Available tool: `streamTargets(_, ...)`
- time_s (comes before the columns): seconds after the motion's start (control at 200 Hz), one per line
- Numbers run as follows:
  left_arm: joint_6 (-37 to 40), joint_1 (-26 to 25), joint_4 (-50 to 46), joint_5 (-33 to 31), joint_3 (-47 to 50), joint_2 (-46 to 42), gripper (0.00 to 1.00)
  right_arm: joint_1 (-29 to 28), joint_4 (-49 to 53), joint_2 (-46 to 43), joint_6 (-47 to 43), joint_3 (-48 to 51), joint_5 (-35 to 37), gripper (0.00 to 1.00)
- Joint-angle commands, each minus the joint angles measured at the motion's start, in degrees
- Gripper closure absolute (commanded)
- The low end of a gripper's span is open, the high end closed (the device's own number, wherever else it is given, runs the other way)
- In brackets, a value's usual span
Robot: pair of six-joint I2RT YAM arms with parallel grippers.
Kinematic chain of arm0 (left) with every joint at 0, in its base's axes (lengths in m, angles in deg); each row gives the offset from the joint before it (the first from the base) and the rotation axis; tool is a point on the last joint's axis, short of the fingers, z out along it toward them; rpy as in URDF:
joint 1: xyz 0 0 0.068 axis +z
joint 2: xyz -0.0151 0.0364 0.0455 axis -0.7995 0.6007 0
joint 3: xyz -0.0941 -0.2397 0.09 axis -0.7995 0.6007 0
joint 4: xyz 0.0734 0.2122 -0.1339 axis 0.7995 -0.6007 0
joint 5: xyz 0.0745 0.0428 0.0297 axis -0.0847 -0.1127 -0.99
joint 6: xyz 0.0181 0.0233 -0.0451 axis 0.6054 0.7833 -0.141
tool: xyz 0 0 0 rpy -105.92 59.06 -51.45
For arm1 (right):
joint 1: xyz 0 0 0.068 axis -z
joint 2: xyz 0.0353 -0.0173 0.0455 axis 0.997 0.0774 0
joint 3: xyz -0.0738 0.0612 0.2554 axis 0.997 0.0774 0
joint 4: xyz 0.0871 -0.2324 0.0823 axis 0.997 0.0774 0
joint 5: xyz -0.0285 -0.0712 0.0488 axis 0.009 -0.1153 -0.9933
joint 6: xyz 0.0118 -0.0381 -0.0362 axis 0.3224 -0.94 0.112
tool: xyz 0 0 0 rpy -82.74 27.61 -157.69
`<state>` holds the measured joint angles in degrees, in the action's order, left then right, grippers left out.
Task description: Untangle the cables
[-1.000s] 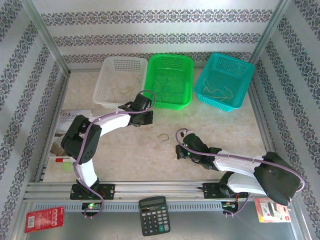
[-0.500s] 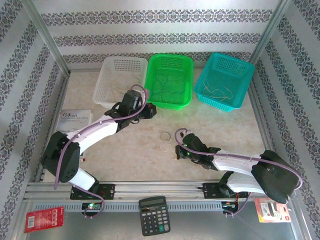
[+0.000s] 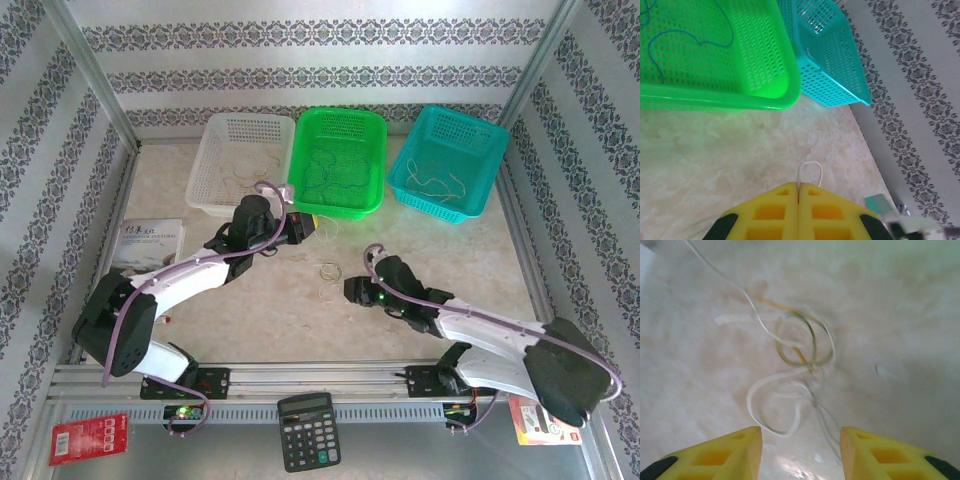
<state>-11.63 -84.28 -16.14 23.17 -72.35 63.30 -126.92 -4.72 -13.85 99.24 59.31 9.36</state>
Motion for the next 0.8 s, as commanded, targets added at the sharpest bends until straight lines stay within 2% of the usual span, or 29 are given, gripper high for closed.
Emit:
streamTargets(0.0,-1.7,-0.8,7.5,1.0,1.0,-1.9,1.0,2.4,3.3,-5.3,0.0,-2.2,-3.4,0.53)
streamTargets(0.135,-2.7,-0.9,10.2,1.3,2.0,-1.7,1.0,6.3,3.4,-9.5,0.4,-4.1,-4.4,0.51)
streamTargets(0.24,-3.6,-0.8,12.4,1.7,2.6,-1.5,1.0,8.5,0.4,-9.1,0.7,-6.0,-4.6,0.45)
streamTargets(0.565,-4.3,-0.9,13.7,2.3,2.6,-1.1,1.0,9.8,-9.2,3.3,0.8,-14.9,-8.0,0.43)
streamTargets(0.794,-4.7,-0.9,14.0,2.6,2.4,-1.5,1.0,9.6,-12.1,10.4,1.0,-19.1,-9.1,0.49)
